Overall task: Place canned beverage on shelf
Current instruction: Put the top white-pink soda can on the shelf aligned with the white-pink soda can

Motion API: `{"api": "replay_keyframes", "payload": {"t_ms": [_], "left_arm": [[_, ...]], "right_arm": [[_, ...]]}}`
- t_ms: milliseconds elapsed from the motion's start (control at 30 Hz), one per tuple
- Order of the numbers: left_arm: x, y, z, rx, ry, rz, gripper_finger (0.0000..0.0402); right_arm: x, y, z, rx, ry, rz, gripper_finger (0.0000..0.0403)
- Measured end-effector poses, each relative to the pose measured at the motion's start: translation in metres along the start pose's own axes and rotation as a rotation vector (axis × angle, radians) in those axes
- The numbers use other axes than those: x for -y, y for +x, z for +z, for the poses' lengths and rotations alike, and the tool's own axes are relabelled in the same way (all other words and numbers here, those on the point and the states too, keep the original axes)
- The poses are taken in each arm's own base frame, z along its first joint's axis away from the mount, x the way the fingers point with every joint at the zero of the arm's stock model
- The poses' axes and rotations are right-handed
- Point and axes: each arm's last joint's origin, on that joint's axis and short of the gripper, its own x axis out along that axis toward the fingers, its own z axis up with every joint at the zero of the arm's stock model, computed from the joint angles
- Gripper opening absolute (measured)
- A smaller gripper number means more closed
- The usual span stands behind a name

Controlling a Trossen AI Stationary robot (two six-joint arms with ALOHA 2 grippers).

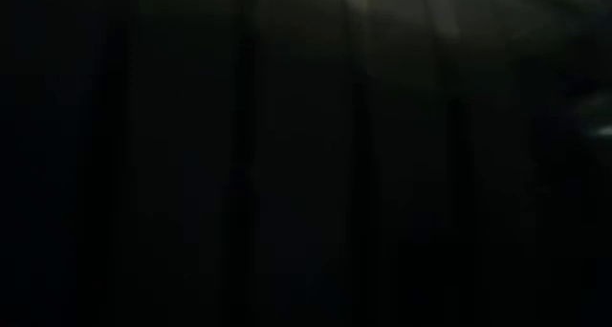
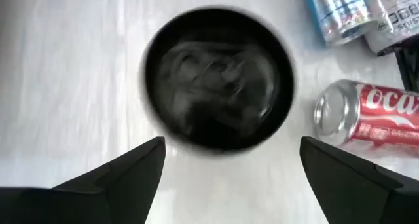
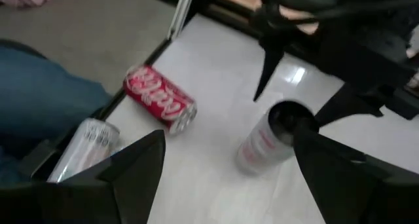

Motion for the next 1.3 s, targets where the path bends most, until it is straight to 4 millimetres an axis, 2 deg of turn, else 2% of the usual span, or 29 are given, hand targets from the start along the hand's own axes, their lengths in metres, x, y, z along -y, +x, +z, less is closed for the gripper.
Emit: {"api": "replay_keyframes", "payload": {"t_ms": [233,400,467,667,933,1067,1300], "left_arm": [[-0.007,-0.015,-0.010,-0.048,-0.083,0.028,0.0344],[-0.010,-0.020,-0.015,-0.085,-0.147,0.047,0.0344],[-0.010,-0.021,-0.016,-0.091,-0.171,0.051,0.0344],[-0.008,-0.021,-0.016,-0.083,-0.216,0.044,0.0344],[-0.001,-0.021,-0.017,-0.059,-0.326,0.026,0.0344],[0.004,-0.019,-0.014,-0.006,-0.414,0.042,0.0344],[0.012,-0.007,-0.015,-0.012,-0.457,0.085,0.0344]], "right_arm": [[0.002,0.001,0.009,0.093,-0.022,-0.021,0.0326],[0.006,0.018,0.009,0.140,-0.108,-0.040,0.0326],[0.008,0.025,0.004,0.118,-0.124,-0.031,0.0326],[0.031,0.042,-0.009,0.098,-0.081,-0.045,0.0326],[0.054,0.043,-0.033,-0.069,0.008,-0.061,0.0326],[0.057,0.043,-0.040,-0.124,0.025,-0.051,0.0326],[0.056,0.061,-0.047,-0.138,0.032,-0.039,0.0326]]}}
